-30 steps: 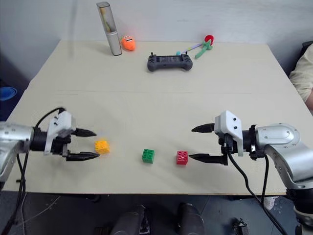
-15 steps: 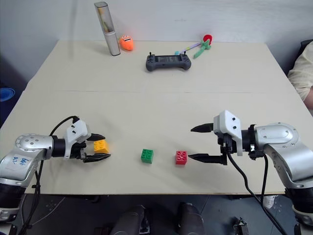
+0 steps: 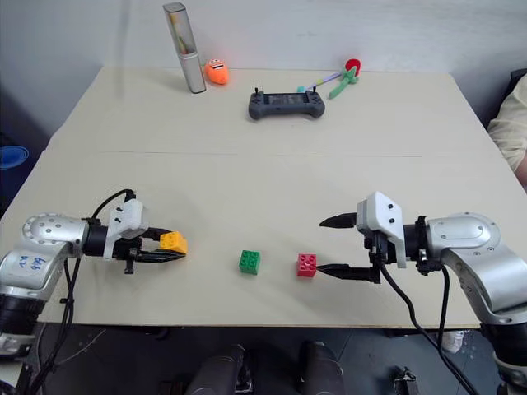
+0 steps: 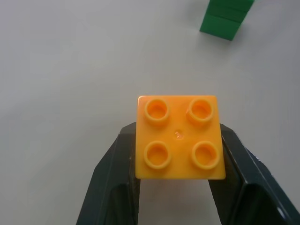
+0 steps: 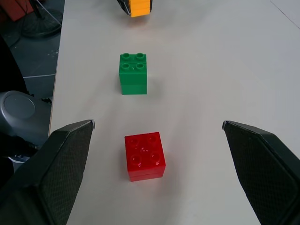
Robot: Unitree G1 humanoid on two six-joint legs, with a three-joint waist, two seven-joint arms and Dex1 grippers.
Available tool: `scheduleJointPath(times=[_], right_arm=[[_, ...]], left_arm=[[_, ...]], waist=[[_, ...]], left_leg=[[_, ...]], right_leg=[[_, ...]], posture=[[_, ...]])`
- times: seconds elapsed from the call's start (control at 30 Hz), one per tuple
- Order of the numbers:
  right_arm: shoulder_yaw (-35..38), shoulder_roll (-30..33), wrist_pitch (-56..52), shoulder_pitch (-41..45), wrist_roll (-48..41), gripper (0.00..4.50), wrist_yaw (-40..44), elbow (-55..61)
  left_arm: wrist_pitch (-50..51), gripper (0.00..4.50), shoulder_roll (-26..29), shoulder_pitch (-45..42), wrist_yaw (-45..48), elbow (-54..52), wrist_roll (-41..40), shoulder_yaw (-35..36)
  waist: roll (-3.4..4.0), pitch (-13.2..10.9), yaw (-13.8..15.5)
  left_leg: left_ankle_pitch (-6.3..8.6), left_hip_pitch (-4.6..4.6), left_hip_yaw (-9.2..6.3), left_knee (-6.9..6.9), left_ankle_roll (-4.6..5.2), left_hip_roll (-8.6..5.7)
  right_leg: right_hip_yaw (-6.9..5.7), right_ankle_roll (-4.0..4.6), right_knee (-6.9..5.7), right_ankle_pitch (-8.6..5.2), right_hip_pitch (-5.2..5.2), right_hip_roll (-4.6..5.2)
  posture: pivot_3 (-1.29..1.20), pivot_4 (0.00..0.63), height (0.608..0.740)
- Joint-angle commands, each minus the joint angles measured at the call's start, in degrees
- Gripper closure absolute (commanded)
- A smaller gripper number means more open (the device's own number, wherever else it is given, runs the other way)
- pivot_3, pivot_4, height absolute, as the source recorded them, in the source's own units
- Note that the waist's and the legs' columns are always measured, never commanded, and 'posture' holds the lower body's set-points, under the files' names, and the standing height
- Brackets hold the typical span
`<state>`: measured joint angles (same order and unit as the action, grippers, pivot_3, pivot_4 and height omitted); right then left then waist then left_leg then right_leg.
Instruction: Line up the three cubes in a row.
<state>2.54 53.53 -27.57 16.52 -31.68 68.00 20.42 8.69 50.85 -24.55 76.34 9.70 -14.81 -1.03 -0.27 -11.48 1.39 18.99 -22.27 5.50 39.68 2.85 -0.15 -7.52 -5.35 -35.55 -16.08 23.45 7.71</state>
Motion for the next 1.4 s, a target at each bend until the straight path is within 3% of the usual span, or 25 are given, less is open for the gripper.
scheduleJointPath(times=[0.03,0.23,0.7,0.77,1.03,1.23,1.4], right_arm=[[1.6,0.2,0.0,-0.4,-1.0,0.00,-0.2,2.0],[2.1,0.9,0.4,-2.2,-0.5,0.00,-0.2,3.3],[3.5,0.7,-0.2,-3.9,-0.9,0.00,-1.5,4.9],[3.5,0.7,-0.4,-3.7,-1.0,0.00,-1.5,4.8],[3.4,1.1,-0.1,-3.1,-0.6,0.00,-0.5,3.2],[10.6,4.1,1.0,-8.2,-2.5,0.00,3.7,1.4],[16.4,4.0,3.2,-13.3,-4.5,0.00,7.8,-0.8]], left_arm=[[-5.9,2.98,1.1,-2.5,5.4,3.9,1.7,-2.1],[-10.3,2.98,-0.7,-7.8,10.6,8.7,3.9,-6.7],[-16.3,2.98,-4.4,-10.2,8.6,14.5,7.8,-8.5],[-16.2,2.24,-4.5,-9.9,8.4,14.4,7.5,-8.1],[-11.5,0.02,-1.9,-8.4,10.2,11.3,4.7,-5.8],[2.1,0.02,7.8,-3.1,14.2,1.0,-4.0,1.0],[10.2,0.02,15.0,2.9,10.4,-5.9,-10.4,10.7]], waist=[[0.00,0.0,-0.1],[0.00,0.0,0.0],[0.00,0.0,-0.1],[0.00,0.0,0.0],[0.00,0.0,-0.1],[0.00,0.0,-0.2],[0.00,0.0,-0.1]], left_leg=[[0.00,0.00,0.03,0.00,0.00,-0.01],[0.00,-0.03,0.06,0.00,0.04,-0.02],[0.01,-0.03,0.04,0.04,0.09,-0.02],[0.01,-0.03,0.03,0.04,0.09,-0.02],[0.01,-0.03,0.01,0.08,0.09,-0.01],[0.03,-0.07,-0.01,0.05,0.11,0.00],[0.04,-0.01,-0.03,0.05,0.11,0.03]], right_leg=[[0.00,0.00,-0.01,0.00,0.02,-0.01],[-0.07,0.00,-0.02,0.00,0.03,-0.11],[-0.05,-0.01,-0.04,0.00,0.02,-0.08],[-0.05,-0.01,-0.05,0.00,0.02,-0.07],[-0.03,-0.01,-0.06,0.00,0.01,-0.06],[0.00,-0.01,0.00,0.00,0.02,-0.03],[0.01,-0.01,0.02,0.00,-0.06,-0.03]], posture=[[0.00,0.150,0.740],[0.00,0.150,0.740],[0.00,0.150,0.740],[0.00,0.150,0.740],[0.00,0.150,0.740],[0.00,0.150,0.740],[0.00,0.150,0.740]])
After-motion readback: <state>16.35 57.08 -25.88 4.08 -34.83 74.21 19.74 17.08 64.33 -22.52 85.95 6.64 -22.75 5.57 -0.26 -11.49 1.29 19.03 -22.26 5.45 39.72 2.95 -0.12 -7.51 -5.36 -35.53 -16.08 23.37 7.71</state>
